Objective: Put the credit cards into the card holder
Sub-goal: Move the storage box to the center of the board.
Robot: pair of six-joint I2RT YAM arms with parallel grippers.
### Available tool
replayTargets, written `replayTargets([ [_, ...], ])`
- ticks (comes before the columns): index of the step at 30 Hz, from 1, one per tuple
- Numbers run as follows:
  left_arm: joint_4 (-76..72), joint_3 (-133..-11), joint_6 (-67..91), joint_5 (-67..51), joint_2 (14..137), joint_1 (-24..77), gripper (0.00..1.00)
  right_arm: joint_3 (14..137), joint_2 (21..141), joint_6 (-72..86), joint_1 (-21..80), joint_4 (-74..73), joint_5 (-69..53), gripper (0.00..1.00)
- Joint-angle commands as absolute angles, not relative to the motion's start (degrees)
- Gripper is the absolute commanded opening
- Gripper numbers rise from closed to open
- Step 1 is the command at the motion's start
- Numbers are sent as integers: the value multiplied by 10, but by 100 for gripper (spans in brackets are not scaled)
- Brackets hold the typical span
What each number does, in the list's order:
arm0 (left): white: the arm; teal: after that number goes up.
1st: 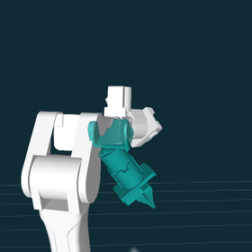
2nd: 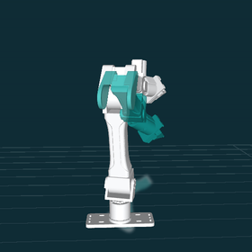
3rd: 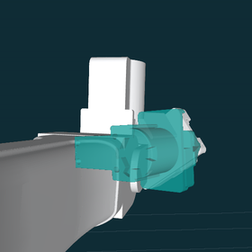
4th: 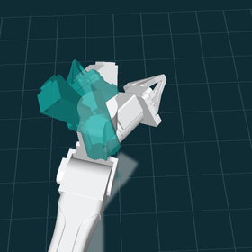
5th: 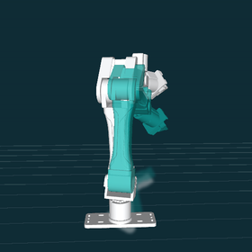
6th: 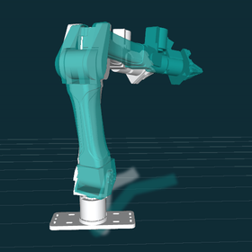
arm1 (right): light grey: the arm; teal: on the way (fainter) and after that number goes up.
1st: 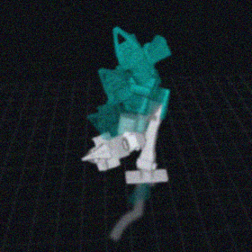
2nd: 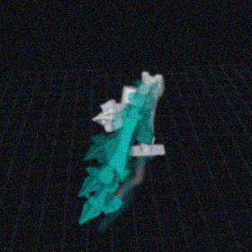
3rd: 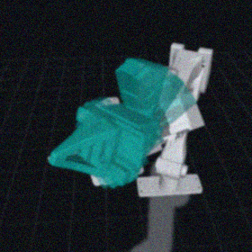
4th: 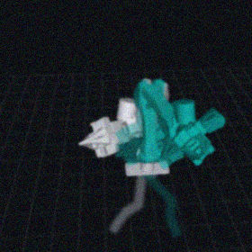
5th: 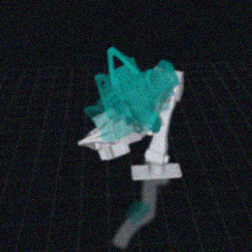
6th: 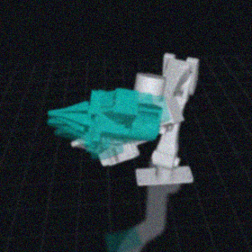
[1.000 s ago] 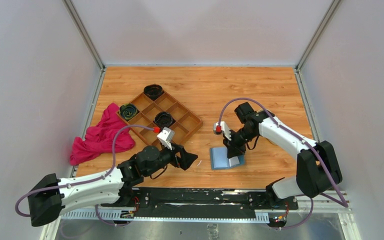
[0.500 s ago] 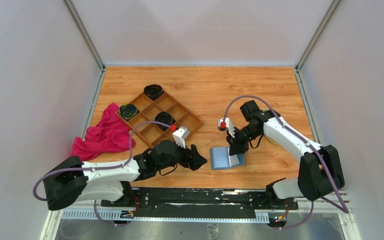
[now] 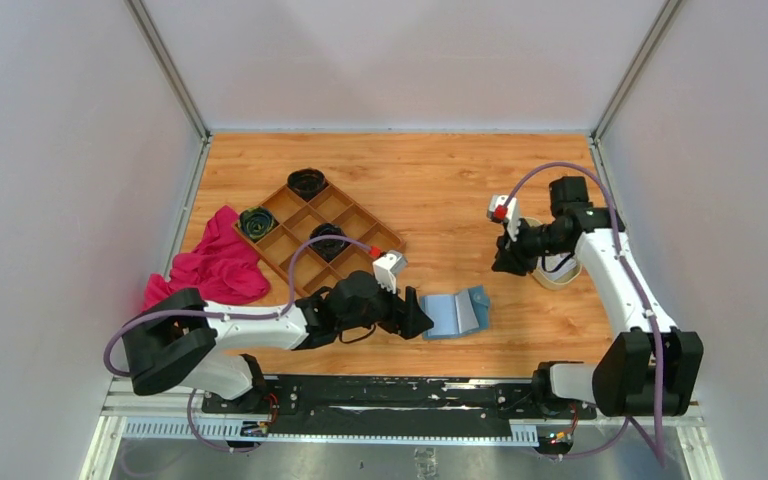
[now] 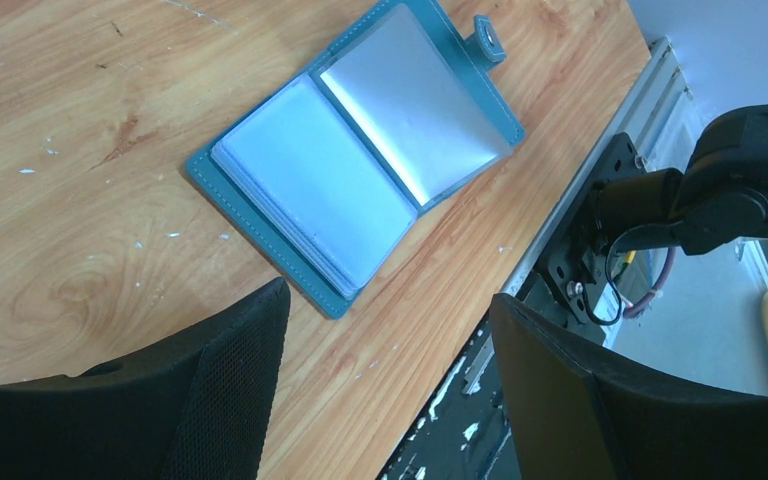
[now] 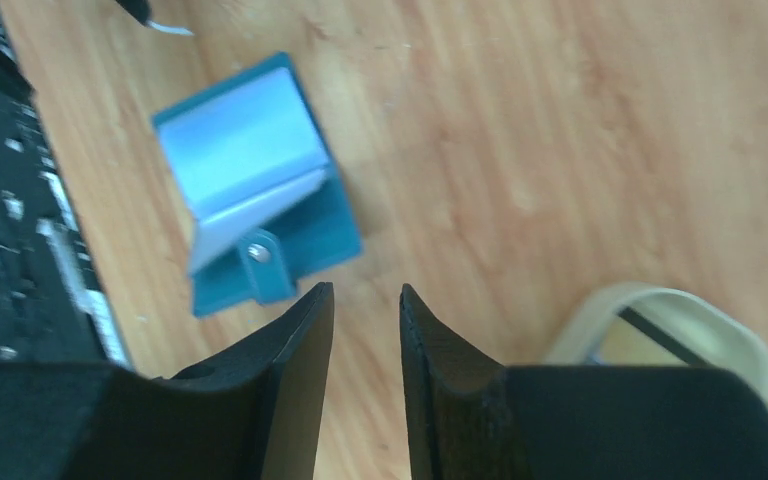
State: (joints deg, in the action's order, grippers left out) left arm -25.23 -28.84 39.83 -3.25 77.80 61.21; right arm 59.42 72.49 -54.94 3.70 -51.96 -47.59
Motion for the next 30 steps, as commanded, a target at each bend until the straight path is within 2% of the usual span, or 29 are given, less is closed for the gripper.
replayTargets([
  [1,-261,-301,391,-43,784,615,77,633,715,-777,4,-596,-410,39],
  [4,-261,-316,385,-45,803,615,77,648,736,-926,-24,-606,-328,46],
  [8,-261,-345,382,-59,842,616,77,712,812,-1065,-65,-662,-308,47],
  [12,-261,-353,378,-67,855,617,76,768,860,-1092,-86,-698,-318,46],
  [15,-261,-340,368,-49,841,617,76,758,847,-1077,-93,-702,-325,46],
  [17,-261,-331,356,-38,828,617,76,739,834,-1032,-101,-692,-342,47],
  [24,-259,-288,257,19,742,617,76,663,791,-718,-197,-616,-475,40],
  [30,-258,-246,160,96,660,616,79,571,747,-509,-233,-483,-427,31],
])
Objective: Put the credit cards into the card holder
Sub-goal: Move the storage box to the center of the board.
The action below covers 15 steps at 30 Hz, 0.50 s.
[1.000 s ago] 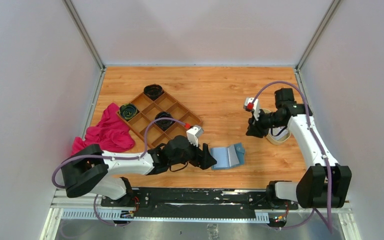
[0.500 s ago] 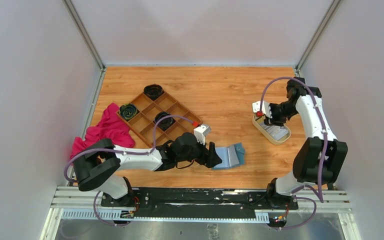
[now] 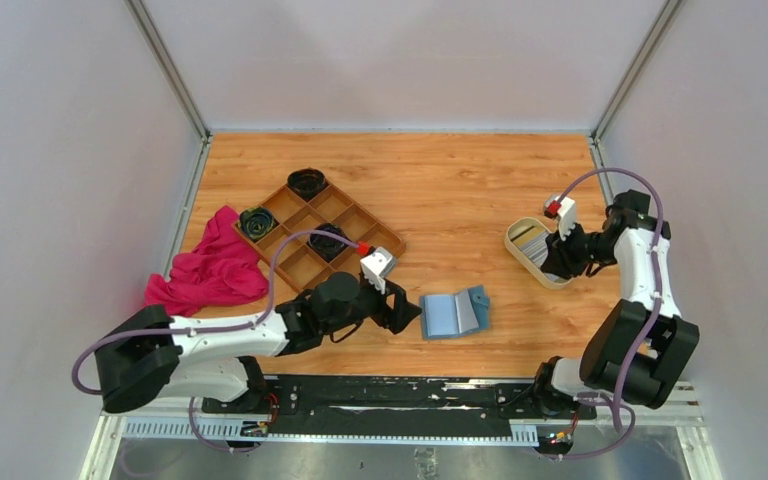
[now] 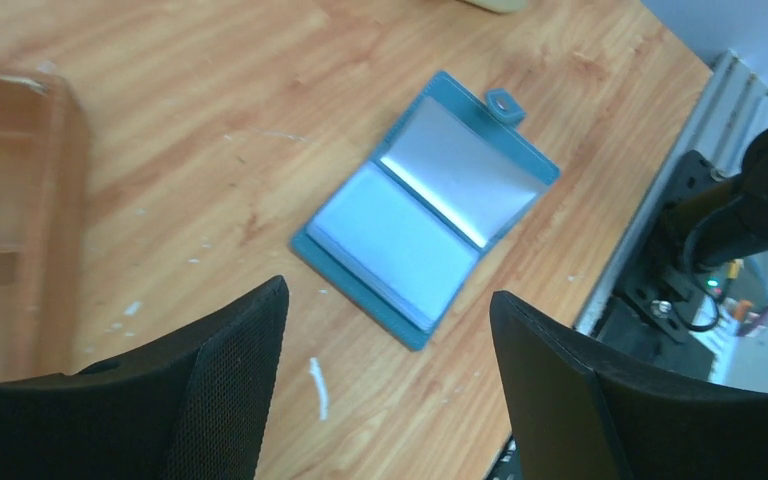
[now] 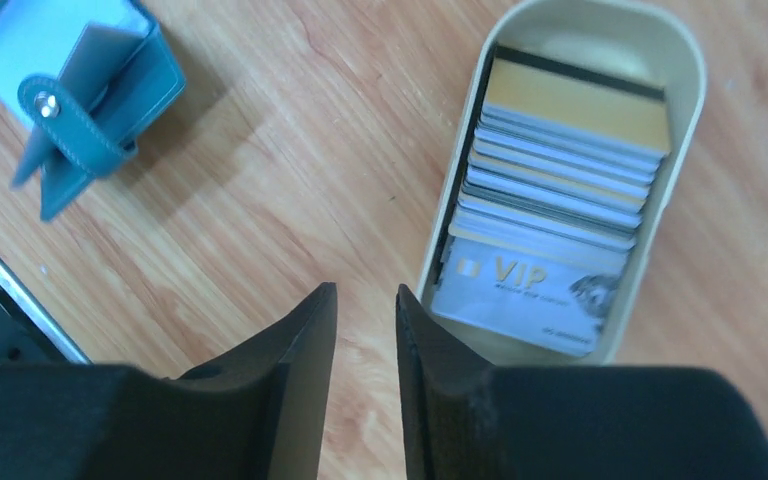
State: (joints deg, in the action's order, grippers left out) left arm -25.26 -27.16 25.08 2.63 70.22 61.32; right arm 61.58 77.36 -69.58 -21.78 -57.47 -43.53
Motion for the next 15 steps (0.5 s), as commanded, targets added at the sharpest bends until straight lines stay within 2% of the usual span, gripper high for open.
replayTargets([
  [1,-258,-238,148,112,647,615,79,560,741,-474,-235,-460,-412,31],
  [6,-260,-192,134,169,584,614,81,549,754,-351,-244,-401,-393,31],
  [15,-260,-175,152,187,574,614,82,541,796,-229,-298,-322,-462,35],
])
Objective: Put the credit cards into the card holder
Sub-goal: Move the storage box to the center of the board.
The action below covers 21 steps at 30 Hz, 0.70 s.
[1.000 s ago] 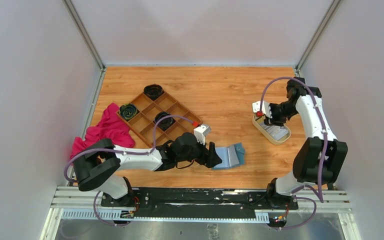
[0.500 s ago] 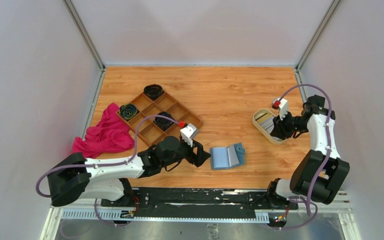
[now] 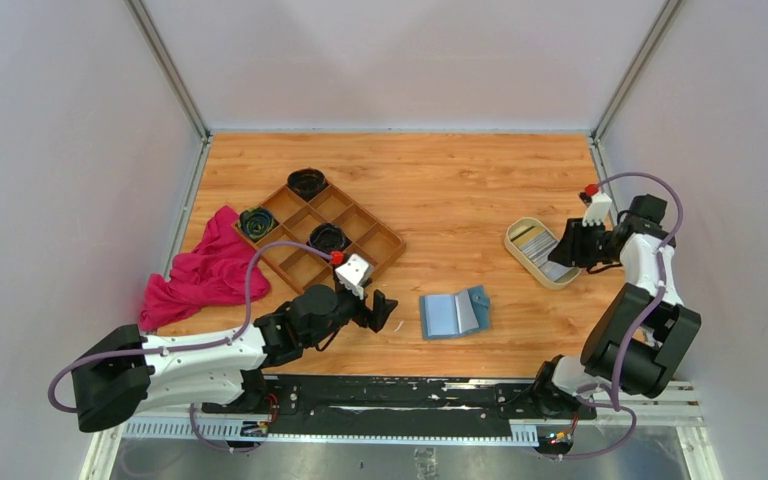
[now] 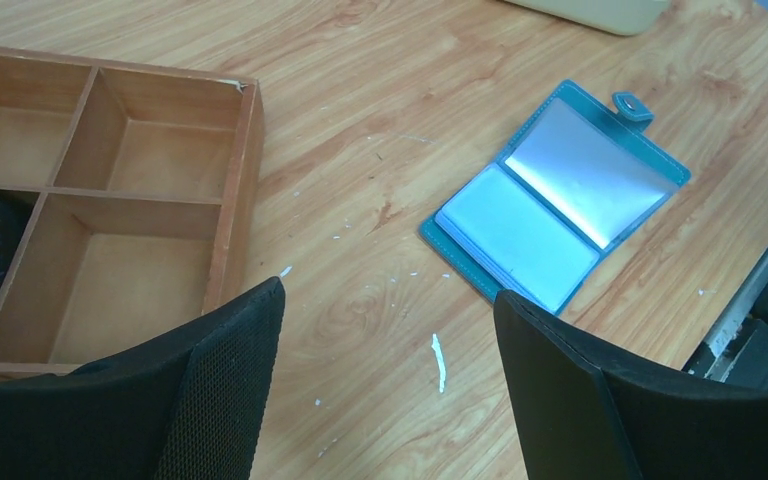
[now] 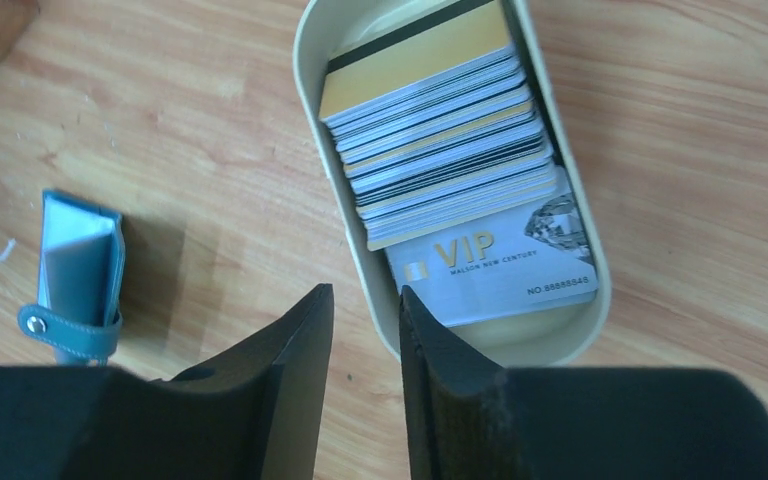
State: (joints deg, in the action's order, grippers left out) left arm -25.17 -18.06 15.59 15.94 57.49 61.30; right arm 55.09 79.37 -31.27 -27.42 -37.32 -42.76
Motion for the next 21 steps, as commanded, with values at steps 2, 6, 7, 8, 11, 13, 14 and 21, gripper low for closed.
replayTargets([
  [2,-261,-173,159,192,575,614,82,530,787,-206,-301,-299,-465,39],
  [6,-261,-170,172,202,580,613,83,506,774,-136,-303,-251,-478,44],
  [7,-261,-170,174,204,581,614,83,503,774,-117,-303,-241,-478,45],
  [8,-261,-170,175,206,581,614,83,500,776,-99,-304,-233,-472,47],
  [11,-261,-170,177,208,581,613,83,491,785,-60,-311,-218,-470,56],
  [13,-261,-169,177,209,581,614,83,488,794,-36,-315,-212,-461,58],
  [14,-261,-168,178,210,582,614,84,487,799,-32,-316,-211,-456,59],
  [21,-261,-167,181,214,582,613,84,491,850,29,-319,-201,-437,58],
])
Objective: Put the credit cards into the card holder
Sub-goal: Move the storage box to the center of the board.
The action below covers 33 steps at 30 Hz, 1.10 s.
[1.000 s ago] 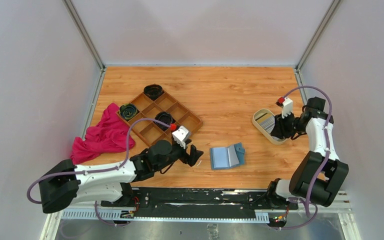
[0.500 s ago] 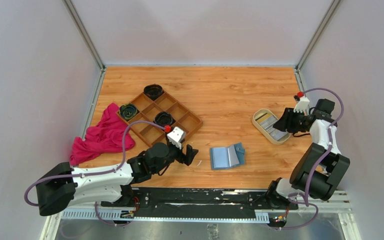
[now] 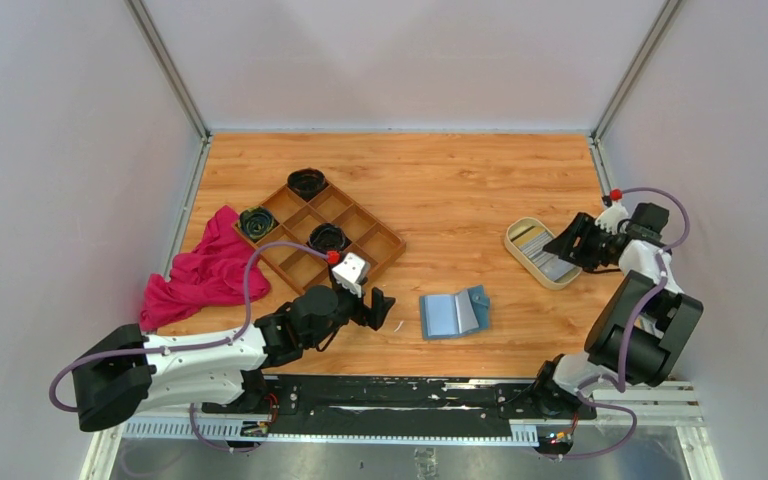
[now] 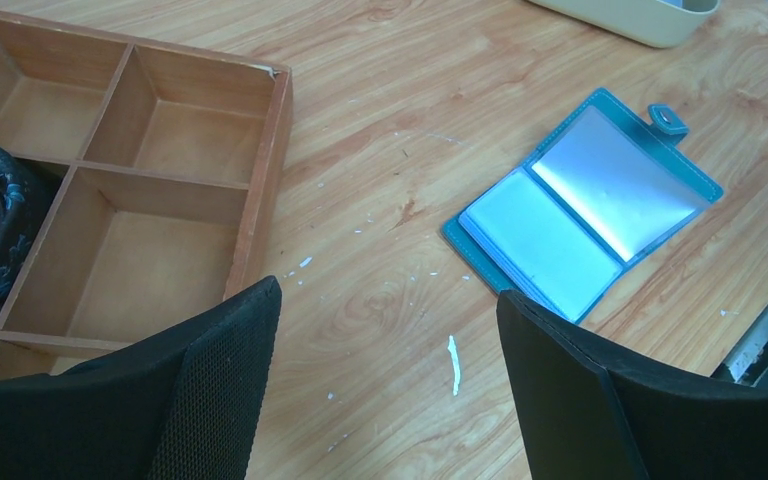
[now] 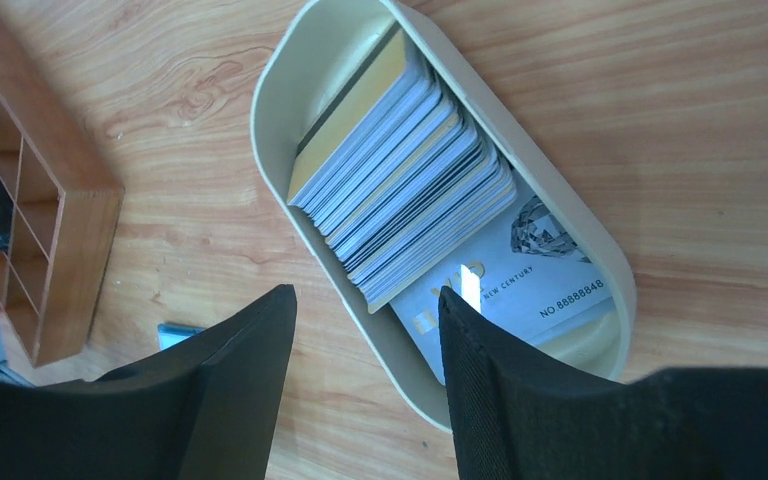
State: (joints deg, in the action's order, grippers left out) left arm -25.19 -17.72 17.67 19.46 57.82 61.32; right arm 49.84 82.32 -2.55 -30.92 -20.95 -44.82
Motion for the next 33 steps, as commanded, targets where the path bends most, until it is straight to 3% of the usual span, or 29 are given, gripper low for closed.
replayTargets([
  [1,-261,-167,181,215,583,614,84,491,854,35,-319,-201,-435,58],
  [33,-260,-175,182,218,598,614,84,540,997,173,-320,-117,-509,56],
])
